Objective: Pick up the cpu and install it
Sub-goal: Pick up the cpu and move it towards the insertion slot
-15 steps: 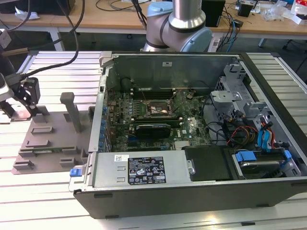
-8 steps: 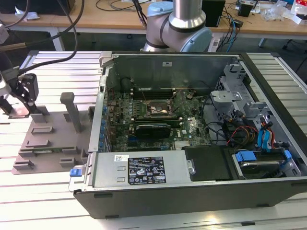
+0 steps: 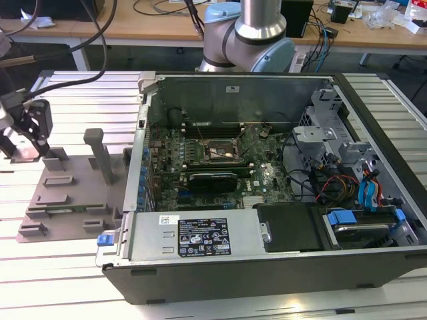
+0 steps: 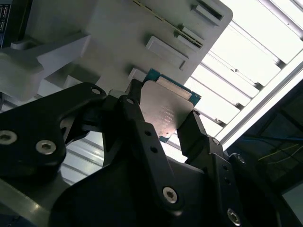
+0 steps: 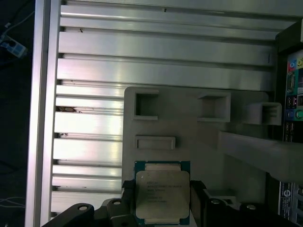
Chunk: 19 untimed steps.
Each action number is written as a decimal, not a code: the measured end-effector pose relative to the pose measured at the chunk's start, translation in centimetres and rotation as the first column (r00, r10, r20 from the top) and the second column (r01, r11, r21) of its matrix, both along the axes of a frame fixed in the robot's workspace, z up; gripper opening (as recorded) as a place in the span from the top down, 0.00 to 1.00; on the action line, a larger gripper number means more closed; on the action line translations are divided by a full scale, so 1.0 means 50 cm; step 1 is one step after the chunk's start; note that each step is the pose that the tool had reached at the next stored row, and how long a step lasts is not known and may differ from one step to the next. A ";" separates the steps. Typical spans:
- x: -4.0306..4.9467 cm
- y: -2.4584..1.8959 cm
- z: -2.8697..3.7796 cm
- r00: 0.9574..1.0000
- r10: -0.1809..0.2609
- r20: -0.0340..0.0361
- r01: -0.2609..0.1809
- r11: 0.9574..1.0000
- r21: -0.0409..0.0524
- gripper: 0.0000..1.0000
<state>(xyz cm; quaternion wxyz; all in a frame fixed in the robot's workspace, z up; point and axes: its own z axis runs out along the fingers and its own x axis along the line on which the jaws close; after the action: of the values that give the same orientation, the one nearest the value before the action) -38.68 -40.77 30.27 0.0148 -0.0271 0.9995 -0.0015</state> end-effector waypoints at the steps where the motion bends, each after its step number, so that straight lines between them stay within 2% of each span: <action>1: 0.000 0.0001 0.002 1.000 0.000 0.000 0.000 1.000 0.000 0.45; 14: 0.000 0.0014 0.020 1.000 0.000 0.000 0.000 1.000 0.000 0.45; 17: 0.000 0.0022 0.028 1.000 0.000 0.000 0.000 1.000 -0.001 0.45; 19: 0.000 0.0037 0.040 1.000 0.000 0.000 0.000 1.000 -0.002 0.45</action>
<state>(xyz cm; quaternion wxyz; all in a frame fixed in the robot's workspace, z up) -38.68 -40.59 32.25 0.0147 -0.0270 0.9995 -0.0025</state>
